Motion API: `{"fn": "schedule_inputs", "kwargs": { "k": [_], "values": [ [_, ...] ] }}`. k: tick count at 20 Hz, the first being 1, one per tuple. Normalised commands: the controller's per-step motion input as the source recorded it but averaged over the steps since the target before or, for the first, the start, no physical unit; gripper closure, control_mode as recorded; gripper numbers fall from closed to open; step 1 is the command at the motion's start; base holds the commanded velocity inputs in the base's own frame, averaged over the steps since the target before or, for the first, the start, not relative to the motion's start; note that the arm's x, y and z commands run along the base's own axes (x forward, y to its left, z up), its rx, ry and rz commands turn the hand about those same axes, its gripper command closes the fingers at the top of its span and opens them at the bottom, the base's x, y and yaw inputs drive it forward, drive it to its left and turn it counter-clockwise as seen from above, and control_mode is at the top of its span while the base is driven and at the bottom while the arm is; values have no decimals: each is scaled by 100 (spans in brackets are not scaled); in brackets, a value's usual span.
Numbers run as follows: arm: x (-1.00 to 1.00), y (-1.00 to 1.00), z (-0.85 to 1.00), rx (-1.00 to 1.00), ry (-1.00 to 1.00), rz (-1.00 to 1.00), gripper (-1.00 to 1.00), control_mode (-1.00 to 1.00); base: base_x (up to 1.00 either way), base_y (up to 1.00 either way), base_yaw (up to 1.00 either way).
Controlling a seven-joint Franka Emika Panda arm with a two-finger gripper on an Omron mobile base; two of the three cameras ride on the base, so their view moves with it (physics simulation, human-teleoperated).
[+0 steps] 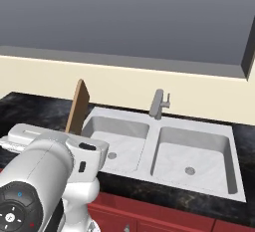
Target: Move the cutting board and knife to the sink. Then move spray from the cabinet to the counter.
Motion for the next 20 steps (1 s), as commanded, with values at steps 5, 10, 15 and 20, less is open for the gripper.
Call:
{"fn": "schedule_inputs", "kwargs": {
  "k": [5,10,15,20],
  "values": [
    [0,0,0,0,0,0,100,100,0,0,0],
    [0,0,0,0,0,0,100,100,0,0,0],
    [0,0,0,0,0,0,100,-100,0,0,0],
    [8,0,0,0,4,0,100,-100,0,0,0]
  ]
}}
